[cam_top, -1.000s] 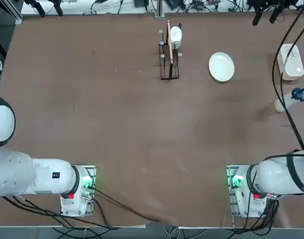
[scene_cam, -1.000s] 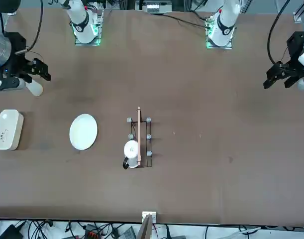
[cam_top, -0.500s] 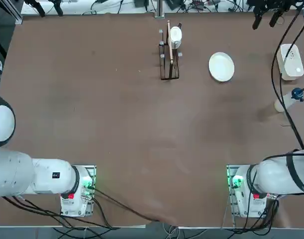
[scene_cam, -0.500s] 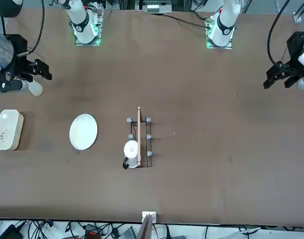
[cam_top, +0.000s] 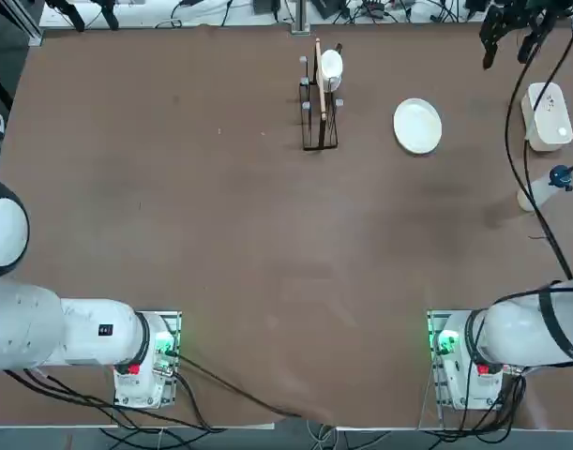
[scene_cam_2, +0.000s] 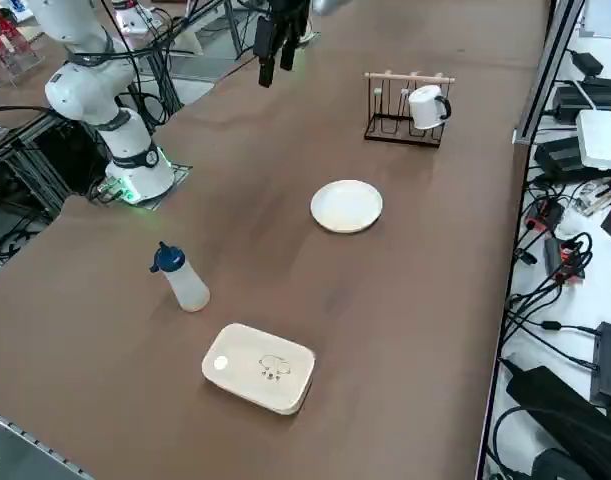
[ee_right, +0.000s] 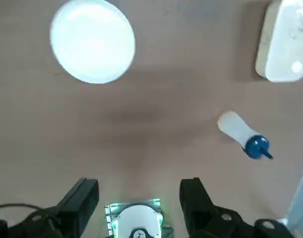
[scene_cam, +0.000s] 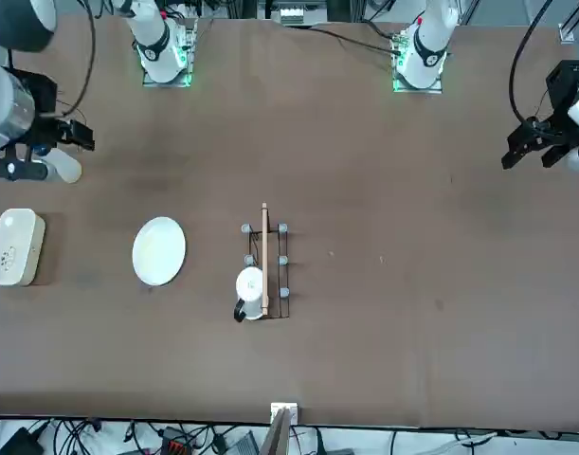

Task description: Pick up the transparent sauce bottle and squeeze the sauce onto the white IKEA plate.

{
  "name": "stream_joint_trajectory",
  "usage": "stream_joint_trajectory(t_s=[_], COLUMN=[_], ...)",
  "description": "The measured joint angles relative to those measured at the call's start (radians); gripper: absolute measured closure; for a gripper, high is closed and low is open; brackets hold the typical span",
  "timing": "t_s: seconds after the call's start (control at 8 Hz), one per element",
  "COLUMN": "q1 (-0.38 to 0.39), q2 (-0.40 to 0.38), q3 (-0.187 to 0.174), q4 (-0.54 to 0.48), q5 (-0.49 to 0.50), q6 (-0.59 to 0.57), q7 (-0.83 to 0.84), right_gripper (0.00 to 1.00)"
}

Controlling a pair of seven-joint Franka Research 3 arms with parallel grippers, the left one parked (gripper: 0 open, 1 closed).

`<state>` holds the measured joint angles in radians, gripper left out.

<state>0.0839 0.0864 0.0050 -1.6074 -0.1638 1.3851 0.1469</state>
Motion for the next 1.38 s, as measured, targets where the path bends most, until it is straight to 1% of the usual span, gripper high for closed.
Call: stream_joint_trajectory(t_s=[0.12,0.38,0.62,0.75,0.88,1.0,1.12,1.38], q1=[0.006,0.042,0.133,0.174,0.201,0.212,0.212,0.206], q2=[0.024,0.075,0.137,0.177,0.216,0.245,0.261,0.279], q3=[0.001,0.003,0.006,0.007,0.008,0.008,0.007,0.001], q4=[-0.001,-0.017,-0.053,-0.062,-0.065,-0.076,-0.109,-0.206], q5=[-0.057,-0.215,-0.387,-0.43,-0.453,-0.476,-0.512,-0.574], q6=[-0.004,-0.018,-0.088,-0.124,-0.151,-0.173,-0.189,-0.191], q7=[0.058,0.27,0.554,0.72,0.874,1.004,1.122,1.353], right_gripper=[0.0,0.0,0.0,0.0,0.01,0.01,0.01,0.01])
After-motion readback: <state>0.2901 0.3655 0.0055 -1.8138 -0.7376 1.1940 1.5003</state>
